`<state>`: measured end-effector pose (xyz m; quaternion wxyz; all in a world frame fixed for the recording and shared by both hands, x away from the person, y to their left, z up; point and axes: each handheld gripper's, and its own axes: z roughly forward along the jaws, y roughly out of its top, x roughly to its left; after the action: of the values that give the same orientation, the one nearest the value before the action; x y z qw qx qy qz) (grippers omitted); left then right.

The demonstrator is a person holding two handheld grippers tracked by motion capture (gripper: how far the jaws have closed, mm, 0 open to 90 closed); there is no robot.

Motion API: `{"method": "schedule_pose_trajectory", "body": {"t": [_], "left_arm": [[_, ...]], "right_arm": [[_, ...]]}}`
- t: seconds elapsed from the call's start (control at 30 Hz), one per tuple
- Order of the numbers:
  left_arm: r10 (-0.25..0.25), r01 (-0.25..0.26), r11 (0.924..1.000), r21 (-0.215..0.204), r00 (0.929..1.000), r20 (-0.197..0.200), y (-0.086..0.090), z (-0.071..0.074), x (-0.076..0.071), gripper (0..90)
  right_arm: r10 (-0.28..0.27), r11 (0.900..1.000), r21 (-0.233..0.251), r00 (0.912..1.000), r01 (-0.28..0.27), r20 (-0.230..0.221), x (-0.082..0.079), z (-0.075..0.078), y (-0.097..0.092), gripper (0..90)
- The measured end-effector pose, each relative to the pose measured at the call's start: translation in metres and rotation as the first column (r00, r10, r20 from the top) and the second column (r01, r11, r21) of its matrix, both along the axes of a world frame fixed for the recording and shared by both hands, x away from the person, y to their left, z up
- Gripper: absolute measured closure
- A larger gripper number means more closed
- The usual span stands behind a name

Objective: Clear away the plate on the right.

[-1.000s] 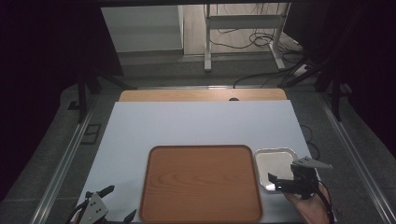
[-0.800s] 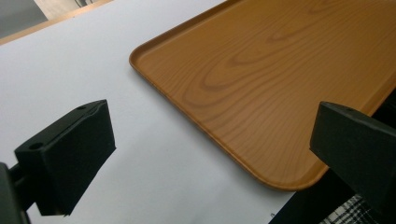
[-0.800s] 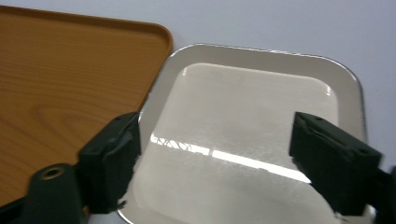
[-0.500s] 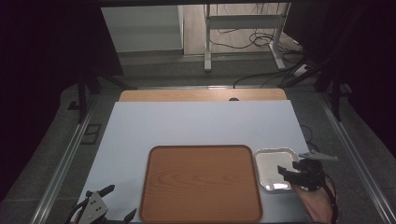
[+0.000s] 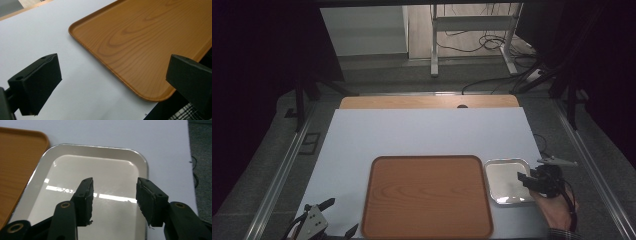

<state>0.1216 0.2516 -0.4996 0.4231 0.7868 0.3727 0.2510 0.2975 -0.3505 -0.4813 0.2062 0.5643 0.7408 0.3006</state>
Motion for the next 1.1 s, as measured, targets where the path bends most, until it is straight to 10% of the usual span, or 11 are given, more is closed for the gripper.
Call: {"method": "schedule_pose_trajectory", "body": {"t": [0.6,1.1], "left_arm": [[0.004,-0.004,1.0,0.0,0.9999,-0.011,0.001,0.0,0.001,0.0],[0.004,-0.004,1.0,0.003,0.9999,-0.013,0.0,0.0,0.001,0.0]], "right_arm": [[-0.09,0.9958,0.007,0.9949,0.091,-0.044,0.02,-0.006,-0.028,60.3],[-0.076,0.9891,0.111,0.9801,0.097,-0.183,0.03,-0.018,-0.036,85.3]]}}
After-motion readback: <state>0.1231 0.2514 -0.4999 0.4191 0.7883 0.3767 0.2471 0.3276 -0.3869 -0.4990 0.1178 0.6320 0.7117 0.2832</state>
